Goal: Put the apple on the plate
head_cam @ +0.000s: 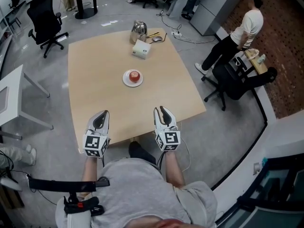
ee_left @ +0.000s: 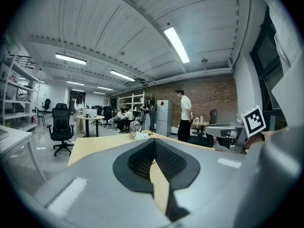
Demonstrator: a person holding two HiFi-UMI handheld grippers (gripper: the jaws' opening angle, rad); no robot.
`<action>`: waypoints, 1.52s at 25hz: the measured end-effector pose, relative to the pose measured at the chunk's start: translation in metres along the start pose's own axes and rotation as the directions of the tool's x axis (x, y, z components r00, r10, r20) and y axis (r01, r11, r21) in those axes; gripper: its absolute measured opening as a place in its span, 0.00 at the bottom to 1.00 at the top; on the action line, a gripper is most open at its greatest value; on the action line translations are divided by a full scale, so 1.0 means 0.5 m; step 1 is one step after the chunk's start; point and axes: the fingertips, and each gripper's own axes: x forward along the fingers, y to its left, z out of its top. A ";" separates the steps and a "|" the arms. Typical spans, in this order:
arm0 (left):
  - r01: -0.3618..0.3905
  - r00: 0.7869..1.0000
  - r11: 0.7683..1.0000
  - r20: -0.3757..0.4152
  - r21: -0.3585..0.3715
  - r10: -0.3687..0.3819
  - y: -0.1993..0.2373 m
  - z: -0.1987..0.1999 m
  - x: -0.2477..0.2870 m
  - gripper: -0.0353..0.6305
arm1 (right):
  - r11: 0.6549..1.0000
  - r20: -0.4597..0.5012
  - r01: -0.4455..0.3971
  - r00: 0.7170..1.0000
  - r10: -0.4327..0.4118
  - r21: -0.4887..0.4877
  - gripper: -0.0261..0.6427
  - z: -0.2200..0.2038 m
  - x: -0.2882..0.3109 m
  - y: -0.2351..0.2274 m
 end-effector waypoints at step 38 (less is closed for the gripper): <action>0.087 0.996 0.996 0.012 0.034 -0.088 -0.057 0.005 0.031 0.08 | 0.997 0.001 0.073 0.997 -0.073 0.017 0.05 -0.027 -0.081 -0.031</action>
